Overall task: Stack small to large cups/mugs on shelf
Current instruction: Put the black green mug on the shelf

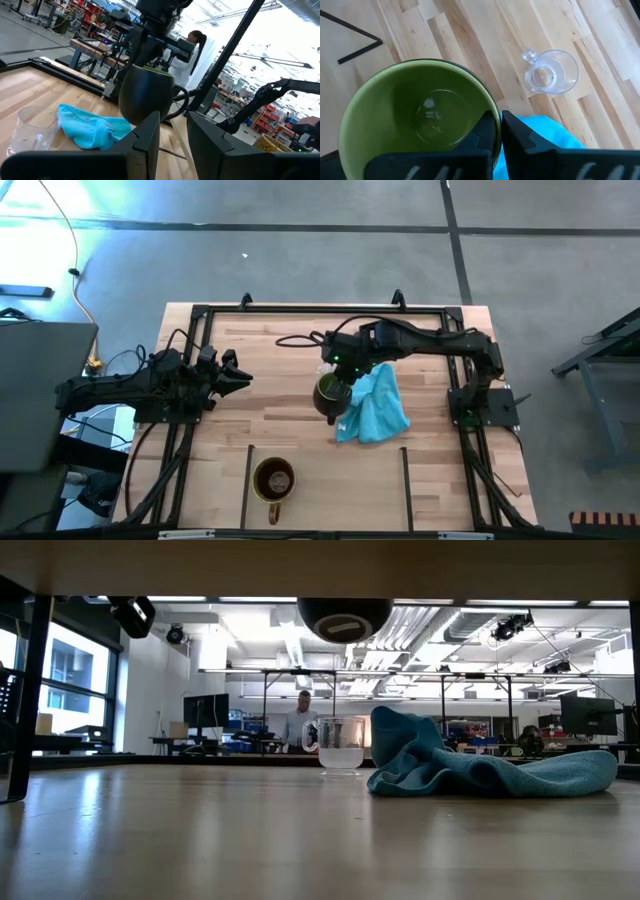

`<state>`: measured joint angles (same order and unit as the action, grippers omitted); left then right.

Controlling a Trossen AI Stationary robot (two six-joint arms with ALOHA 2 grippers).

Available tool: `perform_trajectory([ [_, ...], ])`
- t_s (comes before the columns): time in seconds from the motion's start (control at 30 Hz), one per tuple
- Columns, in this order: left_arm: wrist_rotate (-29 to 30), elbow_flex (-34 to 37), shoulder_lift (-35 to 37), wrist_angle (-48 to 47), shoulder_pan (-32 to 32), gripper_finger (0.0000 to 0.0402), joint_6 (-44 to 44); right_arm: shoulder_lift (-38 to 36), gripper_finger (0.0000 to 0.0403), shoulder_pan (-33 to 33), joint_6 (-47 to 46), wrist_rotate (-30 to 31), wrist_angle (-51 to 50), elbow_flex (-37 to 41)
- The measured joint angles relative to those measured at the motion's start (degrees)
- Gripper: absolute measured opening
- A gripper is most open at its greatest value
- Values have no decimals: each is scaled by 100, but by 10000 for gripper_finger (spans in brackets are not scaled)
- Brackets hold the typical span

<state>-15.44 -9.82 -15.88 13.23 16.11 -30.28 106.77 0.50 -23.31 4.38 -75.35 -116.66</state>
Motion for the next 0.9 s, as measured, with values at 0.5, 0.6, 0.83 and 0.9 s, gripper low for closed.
perform_trajectory([
  [0.5, 4, 0, 0, -2, 1, 85, -1, -42, 0, 433, -381, -37, -196, -337],
  [0.6, 4, 0, 2, 0, 1, 85, -1, -48, 0, 526, -396, 182, -352, -669],
  [0.83, 5, 0, 1, 12, 0, 85, -2, -51, 0, 650, -539, 424, -629, -1123],
  [0.9, 6, 0, 2, 14, 1, 85, -2, -45, 0, 682, -618, 417, -711, -1147],
])
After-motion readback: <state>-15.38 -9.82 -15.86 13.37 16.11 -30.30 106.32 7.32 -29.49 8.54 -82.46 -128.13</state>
